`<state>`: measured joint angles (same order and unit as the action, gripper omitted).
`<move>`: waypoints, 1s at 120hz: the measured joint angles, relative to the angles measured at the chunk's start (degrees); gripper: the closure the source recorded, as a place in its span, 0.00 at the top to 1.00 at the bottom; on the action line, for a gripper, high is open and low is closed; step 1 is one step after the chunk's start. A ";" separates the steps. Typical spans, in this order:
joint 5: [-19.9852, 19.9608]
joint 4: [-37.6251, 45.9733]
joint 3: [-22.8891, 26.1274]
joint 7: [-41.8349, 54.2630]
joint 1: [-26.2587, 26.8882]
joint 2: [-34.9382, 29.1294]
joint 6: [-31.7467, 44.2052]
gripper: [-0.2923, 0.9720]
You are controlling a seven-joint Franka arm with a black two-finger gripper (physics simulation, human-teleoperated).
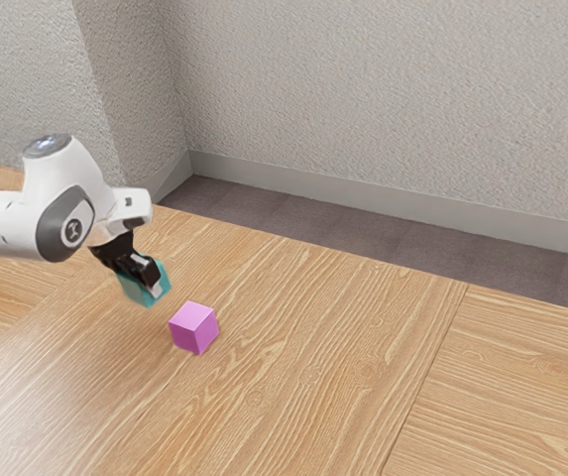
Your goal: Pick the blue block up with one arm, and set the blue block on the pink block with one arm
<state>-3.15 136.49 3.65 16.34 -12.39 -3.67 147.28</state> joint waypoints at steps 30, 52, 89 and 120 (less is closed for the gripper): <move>2.13 -1.18 2.45 -10.48 0.68 3.85 -0.06 0.50; 3.67 -2.10 3.08 -16.21 1.98 5.19 -0.08 0.50; 5.01 -3.07 3.70 -22.82 1.31 6.32 -0.13 0.50; 6.40 -5.27 4.52 -26.32 1.24 8.29 -0.16 0.50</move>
<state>3.25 131.22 8.17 -9.99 -11.15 4.62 147.12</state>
